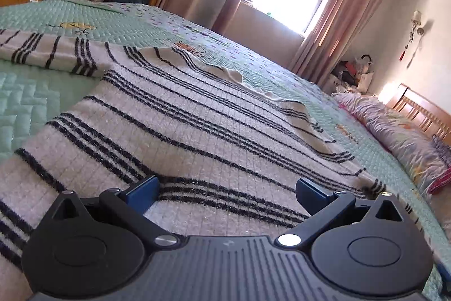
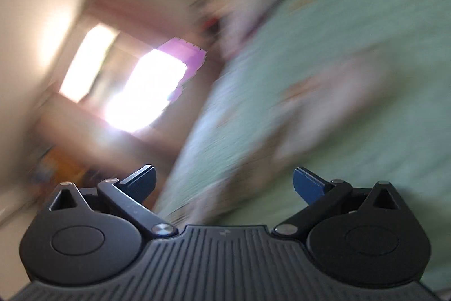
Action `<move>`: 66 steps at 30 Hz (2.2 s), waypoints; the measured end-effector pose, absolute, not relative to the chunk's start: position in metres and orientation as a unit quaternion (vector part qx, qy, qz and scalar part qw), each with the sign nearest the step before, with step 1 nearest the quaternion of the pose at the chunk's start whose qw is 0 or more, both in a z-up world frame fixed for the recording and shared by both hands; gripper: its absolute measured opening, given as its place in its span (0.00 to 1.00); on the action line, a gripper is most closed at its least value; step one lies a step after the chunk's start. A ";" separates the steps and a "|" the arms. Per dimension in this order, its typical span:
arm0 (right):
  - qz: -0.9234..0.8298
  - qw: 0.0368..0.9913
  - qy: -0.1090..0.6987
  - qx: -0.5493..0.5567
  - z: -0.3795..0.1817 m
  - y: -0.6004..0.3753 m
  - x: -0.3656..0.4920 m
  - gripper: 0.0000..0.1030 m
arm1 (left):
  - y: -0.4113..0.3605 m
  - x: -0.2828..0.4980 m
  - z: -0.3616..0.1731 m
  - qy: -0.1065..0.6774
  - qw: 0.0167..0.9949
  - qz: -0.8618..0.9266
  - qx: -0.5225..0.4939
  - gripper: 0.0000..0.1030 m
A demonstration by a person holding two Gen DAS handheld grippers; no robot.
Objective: Fold clothes
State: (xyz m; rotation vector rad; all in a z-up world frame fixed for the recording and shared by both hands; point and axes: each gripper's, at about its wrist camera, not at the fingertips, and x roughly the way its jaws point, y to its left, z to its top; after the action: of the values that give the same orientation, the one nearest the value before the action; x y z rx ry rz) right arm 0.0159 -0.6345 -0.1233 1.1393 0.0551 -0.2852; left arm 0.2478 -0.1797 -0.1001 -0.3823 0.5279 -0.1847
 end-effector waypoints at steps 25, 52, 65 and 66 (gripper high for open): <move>-0.248 0.771 0.055 0.584 -0.118 -0.670 0.075 0.97 | -0.160 0.250 -0.112 0.238 0.937 -0.110 -0.228 0.99; -0.210 0.849 0.123 0.470 -0.125 -0.758 0.127 0.11 | -0.159 0.257 -0.115 0.236 0.938 -0.112 -0.229 0.99; -0.307 0.835 0.016 0.456 -0.069 -0.716 0.104 0.63 | -0.159 0.256 -0.114 0.234 0.937 -0.113 -0.233 0.99; -0.259 0.861 0.034 0.436 -0.057 -0.701 0.121 0.66 | -0.159 0.255 -0.114 0.233 0.937 -0.113 -0.233 0.99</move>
State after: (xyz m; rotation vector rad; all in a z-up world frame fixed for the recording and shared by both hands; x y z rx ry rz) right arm 0.1205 -0.7009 -0.0570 0.9152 0.0706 -0.5431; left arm 0.2553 -0.1590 -0.1142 -0.4765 0.4768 -0.2306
